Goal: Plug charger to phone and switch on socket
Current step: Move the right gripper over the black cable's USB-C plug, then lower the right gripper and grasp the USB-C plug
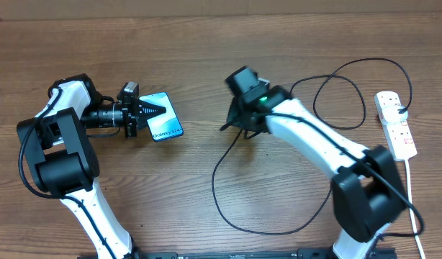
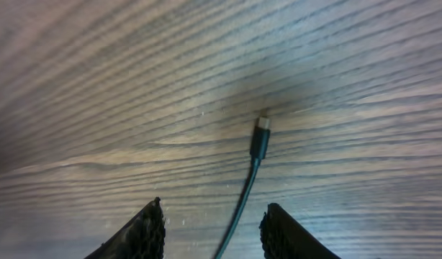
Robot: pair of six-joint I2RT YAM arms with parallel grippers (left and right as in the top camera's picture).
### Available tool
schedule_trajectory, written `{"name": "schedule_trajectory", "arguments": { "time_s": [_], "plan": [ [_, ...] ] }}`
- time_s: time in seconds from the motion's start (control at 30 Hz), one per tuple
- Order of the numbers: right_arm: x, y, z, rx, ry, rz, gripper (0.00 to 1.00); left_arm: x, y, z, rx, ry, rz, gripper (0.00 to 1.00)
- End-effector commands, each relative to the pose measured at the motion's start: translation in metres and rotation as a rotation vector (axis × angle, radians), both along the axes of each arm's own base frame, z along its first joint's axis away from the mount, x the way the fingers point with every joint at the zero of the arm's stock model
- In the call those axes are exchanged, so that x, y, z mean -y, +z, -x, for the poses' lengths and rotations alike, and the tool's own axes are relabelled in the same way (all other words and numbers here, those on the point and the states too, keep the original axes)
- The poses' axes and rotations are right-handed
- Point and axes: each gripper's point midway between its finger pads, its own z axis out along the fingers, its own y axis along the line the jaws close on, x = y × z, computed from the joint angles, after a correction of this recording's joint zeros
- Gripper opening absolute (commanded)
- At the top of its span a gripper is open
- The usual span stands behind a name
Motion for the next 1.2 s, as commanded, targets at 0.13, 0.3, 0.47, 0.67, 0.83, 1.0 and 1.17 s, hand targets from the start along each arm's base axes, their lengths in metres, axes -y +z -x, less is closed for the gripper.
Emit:
{"name": "schedule_trajectory", "arguments": {
  "time_s": [0.13, 0.3, 0.47, 0.67, 0.83, 1.0, 1.17],
  "plan": [
    [0.012, -0.04, -0.008, -0.004, -0.097, 0.114, 0.43, 0.003, 0.009, -0.003, 0.059, -0.009, -0.001, 0.04],
    [0.013, -0.066, -0.012, -0.033, -0.108, 0.12, 0.43, 0.002, 0.008, -0.002, 0.056, -0.015, -0.009, 0.04],
    [0.013, -0.07, -0.015, -0.027, -0.112, 0.122, 0.38, 0.002, 0.007, -0.001, 0.054, -0.018, -0.013, 0.04],
    [0.023, -0.072, -0.019, -0.036, -0.134, 0.126, 0.23, 0.002, 0.007, -0.001, 0.054, -0.019, -0.014, 0.04],
    [0.022, -0.074, -0.014, -0.063, -0.128, 0.117, 0.15, 0.002, 0.007, -0.001, 0.054, -0.02, -0.015, 0.04],
    [0.021, -0.074, -0.011, -0.074, -0.124, 0.114, 0.14, 0.002, 0.007, -0.001, 0.054, -0.019, -0.015, 0.04],
    [0.017, -0.076, -0.005, -0.109, -0.112, 0.088, 0.21, 0.002, 0.007, -0.001, 0.055, -0.02, -0.015, 0.04]
  ]
}}
